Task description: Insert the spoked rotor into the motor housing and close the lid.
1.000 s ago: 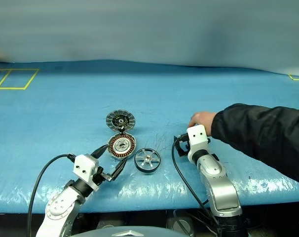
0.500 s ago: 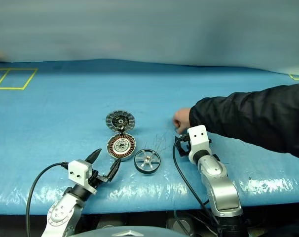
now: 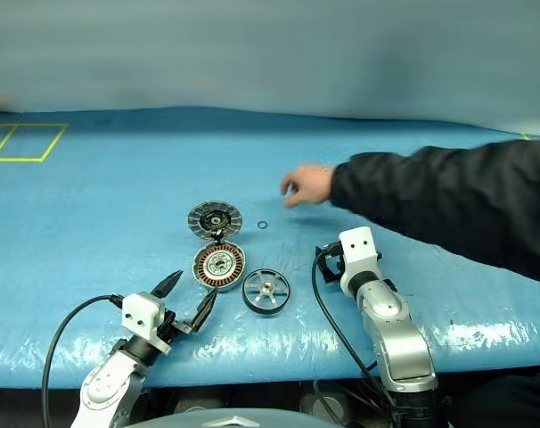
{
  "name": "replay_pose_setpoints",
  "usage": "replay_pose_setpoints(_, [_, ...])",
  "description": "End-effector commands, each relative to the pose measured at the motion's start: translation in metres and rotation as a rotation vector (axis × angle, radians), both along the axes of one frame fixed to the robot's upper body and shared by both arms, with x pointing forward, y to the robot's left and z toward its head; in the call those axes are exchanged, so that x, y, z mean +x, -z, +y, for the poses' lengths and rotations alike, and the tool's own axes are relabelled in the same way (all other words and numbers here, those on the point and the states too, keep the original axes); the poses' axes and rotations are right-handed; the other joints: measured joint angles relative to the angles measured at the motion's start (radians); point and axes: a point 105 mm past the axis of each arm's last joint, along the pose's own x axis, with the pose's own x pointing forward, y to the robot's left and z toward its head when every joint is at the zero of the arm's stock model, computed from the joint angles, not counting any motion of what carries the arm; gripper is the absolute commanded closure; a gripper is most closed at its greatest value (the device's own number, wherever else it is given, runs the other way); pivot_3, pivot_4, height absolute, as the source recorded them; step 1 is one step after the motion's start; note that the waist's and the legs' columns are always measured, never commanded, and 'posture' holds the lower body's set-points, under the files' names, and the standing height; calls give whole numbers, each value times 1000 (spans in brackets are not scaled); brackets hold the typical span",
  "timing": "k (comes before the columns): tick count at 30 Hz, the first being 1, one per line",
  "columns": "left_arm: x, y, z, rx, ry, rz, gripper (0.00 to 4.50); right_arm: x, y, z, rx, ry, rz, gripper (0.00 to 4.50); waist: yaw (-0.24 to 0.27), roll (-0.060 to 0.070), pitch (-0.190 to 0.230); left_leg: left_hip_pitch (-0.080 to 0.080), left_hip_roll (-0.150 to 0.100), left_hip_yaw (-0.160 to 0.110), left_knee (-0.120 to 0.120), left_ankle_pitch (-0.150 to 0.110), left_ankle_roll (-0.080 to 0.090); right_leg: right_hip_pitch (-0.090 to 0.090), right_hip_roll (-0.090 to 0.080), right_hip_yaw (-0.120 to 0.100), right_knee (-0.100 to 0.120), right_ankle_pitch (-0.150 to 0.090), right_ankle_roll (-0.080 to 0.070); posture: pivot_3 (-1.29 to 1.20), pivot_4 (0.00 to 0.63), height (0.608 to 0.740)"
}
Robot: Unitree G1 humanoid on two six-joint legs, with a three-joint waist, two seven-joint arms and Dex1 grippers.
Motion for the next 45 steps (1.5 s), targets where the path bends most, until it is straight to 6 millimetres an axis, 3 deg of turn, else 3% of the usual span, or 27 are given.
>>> replay_pose_setpoints(1, [-3,-1,-2,-3,10,-11,45,2,-6,1,4,-9,-31,0,0,0,0,0,0,0,0,0,0,0,0,0,0,0,0,0,150,740])
replay_pose_setpoints(5, [-4,0,-1,-6,-1,-8,942,7,-6,10,-1,-72,-31,0,-1,0,0,-1,0,0,0,0,0,0,0,0,0,0,0,0,150,740])
replay_pose_setpoints(9, [-4,1,-3,-29,1,-4,2336,16,-11,24,-8,-158,-41,0,-3,0,0,0,0,0,0,0,0,0,0,0,0,0,0,0,150,740])
replay_pose_setpoints(14, [-3,0,2,1,-43,-25,3979,32,-25,56,36,-298,-45,0,-4,0,0,-1,0,0,0,0,0,1,0,0,1,0,0,0,150,740])
replay_pose_setpoints(21, [-8,4,-1,-18,-52,10,3979,48,-25,91,2,-429,-48,0,-2,0,0,-1,0,0,-1,0,0,3,0,0,0,0,0,0,150,740])
replay_pose_setpoints(33, [-12,4,-4,-41,-66,-7,3979,73,-21,125,83,-475,-28,0,-11,1,1,-1,0,0,-1,0,0,3,0,0,1,0,0,0,150,740])
replay_pose_setpoints(42, [-16,6,-1,-55,-89,-6,3979,82,0,135,92,-478,43,0,-15,2,1,-1,0,0,-1,0,0,3,0,0,1,0,0,0,150,740])
replay_pose_setpoints(45, [-17,5,-1,-54,-95,-8,4030,79,14,131,42,-476,70,668,-16,2,1,-1,0,0,-1,0,0,4,0,0,1,0,0,0,150,740])
